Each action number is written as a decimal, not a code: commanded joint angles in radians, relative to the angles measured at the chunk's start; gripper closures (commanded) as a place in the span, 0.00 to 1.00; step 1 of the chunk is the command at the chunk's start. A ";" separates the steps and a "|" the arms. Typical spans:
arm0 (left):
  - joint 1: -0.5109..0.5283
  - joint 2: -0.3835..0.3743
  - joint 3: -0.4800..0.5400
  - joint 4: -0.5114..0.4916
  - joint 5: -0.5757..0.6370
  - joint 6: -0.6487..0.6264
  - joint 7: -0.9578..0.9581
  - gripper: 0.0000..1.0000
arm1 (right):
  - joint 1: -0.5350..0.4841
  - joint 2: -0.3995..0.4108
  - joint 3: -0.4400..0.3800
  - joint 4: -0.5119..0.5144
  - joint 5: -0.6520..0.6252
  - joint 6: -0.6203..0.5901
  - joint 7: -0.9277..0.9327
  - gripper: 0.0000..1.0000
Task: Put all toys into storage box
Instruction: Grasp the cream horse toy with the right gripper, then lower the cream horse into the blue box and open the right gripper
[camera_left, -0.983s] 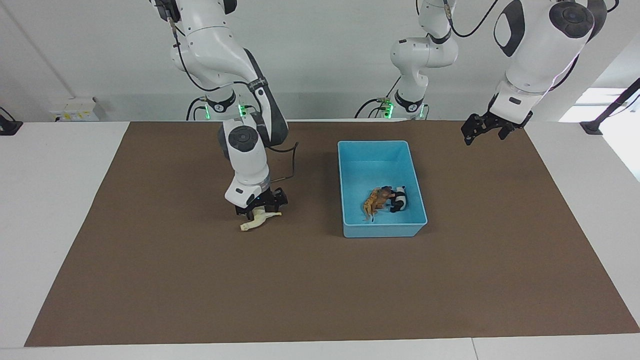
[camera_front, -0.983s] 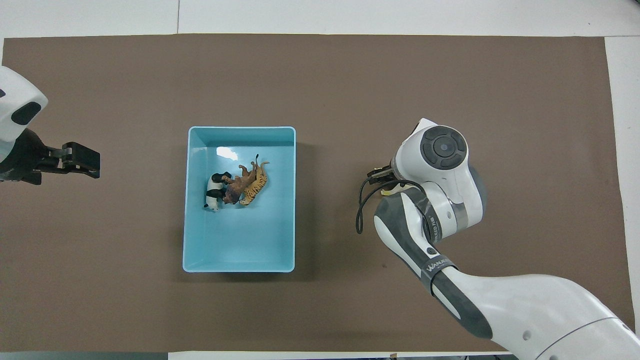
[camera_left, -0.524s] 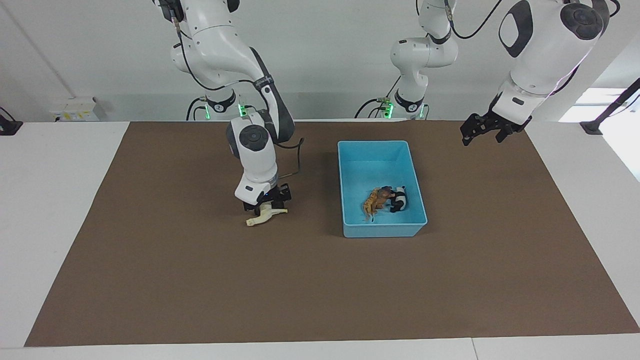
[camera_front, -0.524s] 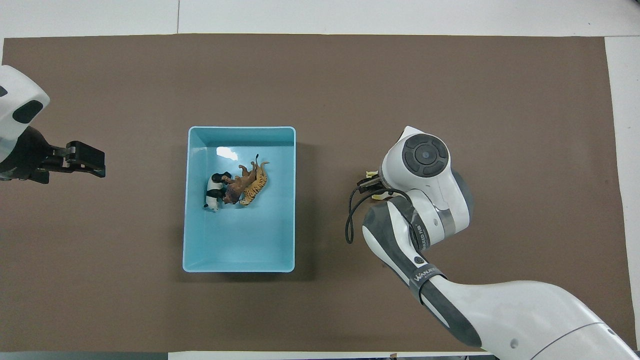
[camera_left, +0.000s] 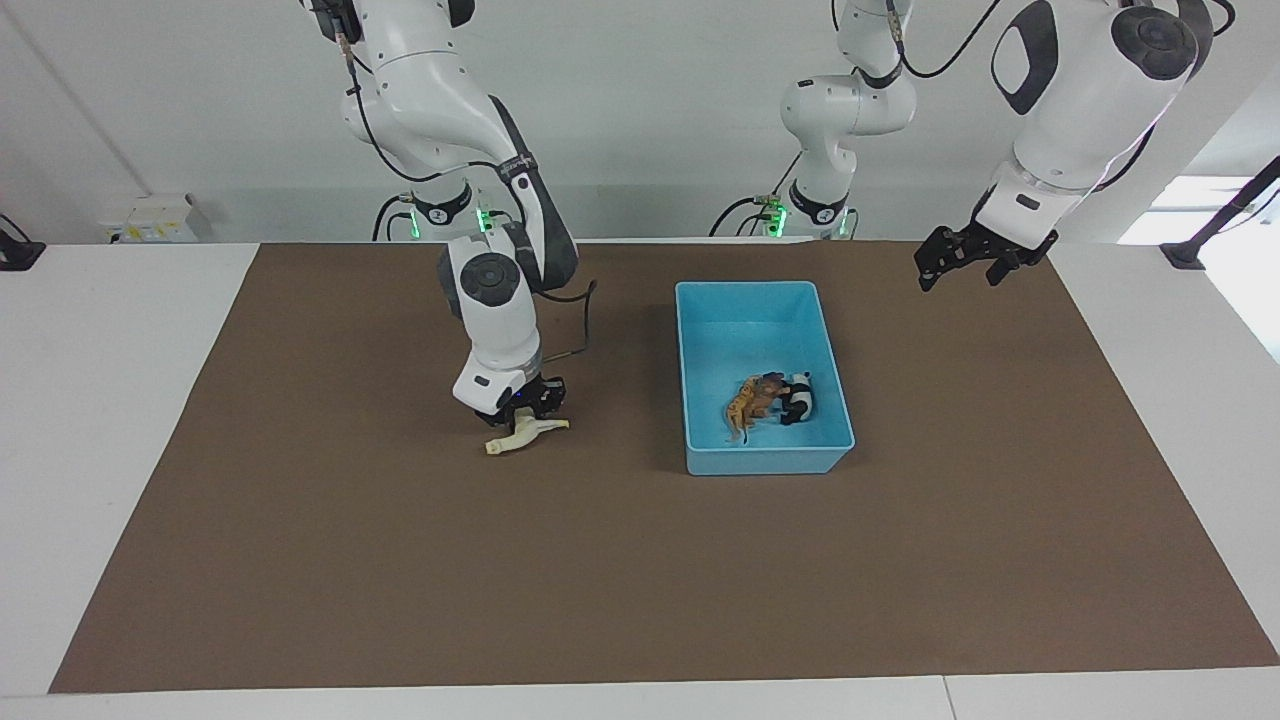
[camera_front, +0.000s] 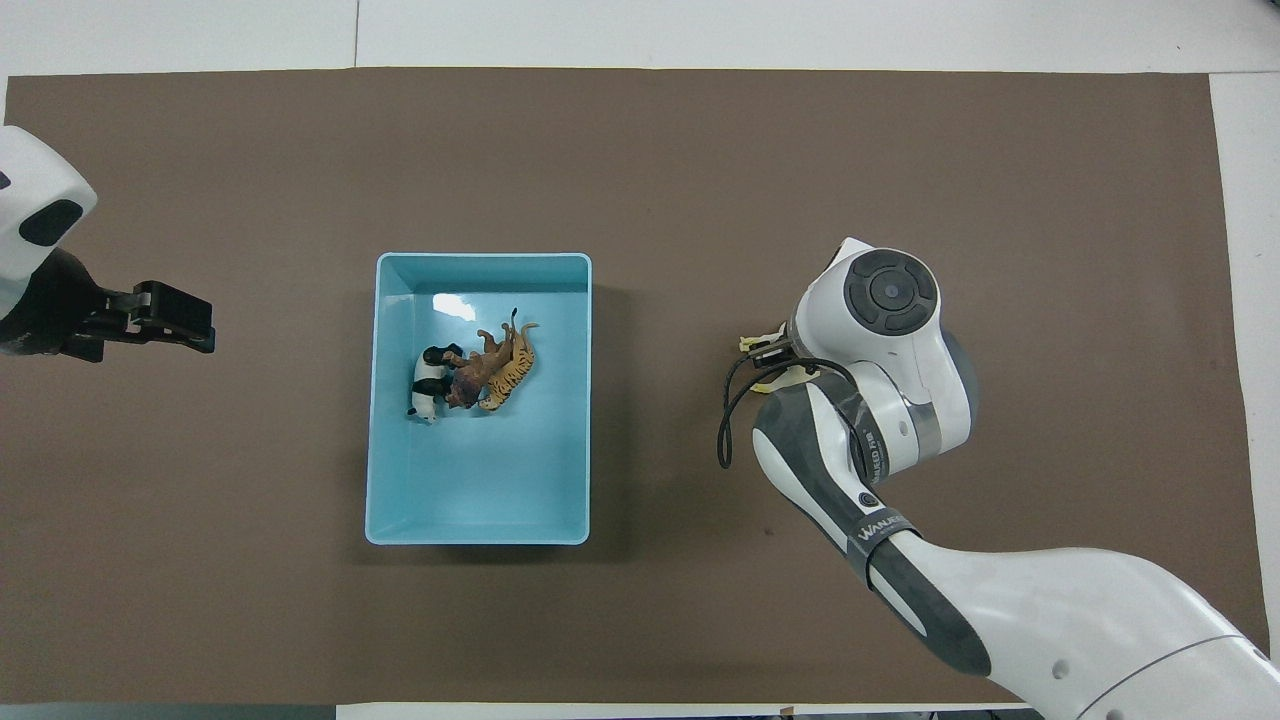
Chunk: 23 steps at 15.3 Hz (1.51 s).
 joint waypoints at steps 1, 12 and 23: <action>0.003 0.001 0.001 0.004 -0.012 -0.001 0.008 0.00 | -0.009 -0.010 0.005 0.110 0.007 -0.140 -0.014 1.00; 0.010 -0.006 0.000 0.001 -0.012 -0.003 0.006 0.00 | 0.209 0.062 0.020 0.583 0.110 -0.346 0.380 1.00; 0.016 -0.006 0.000 0.003 -0.012 -0.003 0.006 0.00 | 0.390 0.152 0.019 0.532 0.136 -0.064 0.606 0.00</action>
